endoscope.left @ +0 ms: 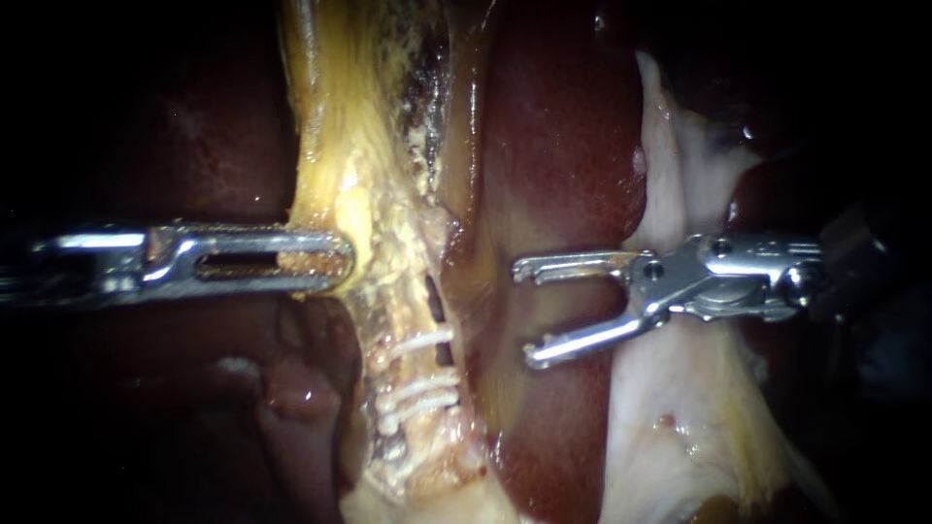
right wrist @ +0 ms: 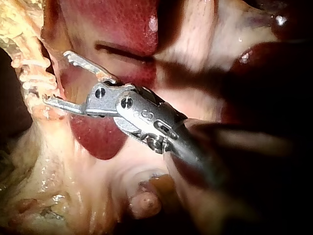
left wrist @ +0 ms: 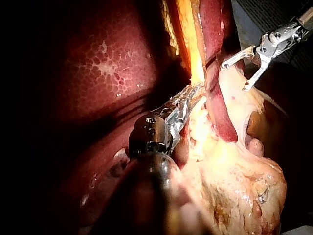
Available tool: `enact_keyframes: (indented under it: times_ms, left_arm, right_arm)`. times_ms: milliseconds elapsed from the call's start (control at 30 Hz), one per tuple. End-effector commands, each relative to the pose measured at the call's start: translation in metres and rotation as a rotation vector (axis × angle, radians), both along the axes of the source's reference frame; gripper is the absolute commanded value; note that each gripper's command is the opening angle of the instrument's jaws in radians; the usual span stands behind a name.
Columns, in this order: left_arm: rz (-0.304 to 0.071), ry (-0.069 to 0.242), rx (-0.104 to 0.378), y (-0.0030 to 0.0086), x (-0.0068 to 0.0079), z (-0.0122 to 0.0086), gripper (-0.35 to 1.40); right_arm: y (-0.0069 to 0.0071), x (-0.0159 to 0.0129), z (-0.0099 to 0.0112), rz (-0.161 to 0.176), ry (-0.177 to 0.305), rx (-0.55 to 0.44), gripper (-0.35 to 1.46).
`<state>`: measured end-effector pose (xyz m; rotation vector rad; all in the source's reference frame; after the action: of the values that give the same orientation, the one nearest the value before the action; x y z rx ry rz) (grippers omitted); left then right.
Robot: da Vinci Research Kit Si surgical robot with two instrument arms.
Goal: Going back third clip left tube
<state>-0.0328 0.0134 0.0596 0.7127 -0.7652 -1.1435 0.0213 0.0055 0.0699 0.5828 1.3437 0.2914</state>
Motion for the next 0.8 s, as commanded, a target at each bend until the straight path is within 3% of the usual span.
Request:
enact_keyframes:
  times_ms: [33, 467, 800]
  left_arm:
    - [-0.001, 0.002, -0.002, -0.0001, -0.0002, 0.0003, -0.35]
    - [0.004, 0.014, -0.012, -0.0006, -0.0028, 0.0046, -0.35]
    - [0.012, 0.010, -0.006, -0.0009, -0.0039, 0.0052, -0.35]
  right_arm:
    - [0.0000, -0.0001, -0.0002, -0.002, 0.001, -0.005, 0.60]
    - [0.0000, -0.0002, -0.0007, -0.001, 0.018, -0.041, 0.60]
    - [0.0003, -0.0003, -0.0015, -0.001, 0.024, -0.053, 0.60]
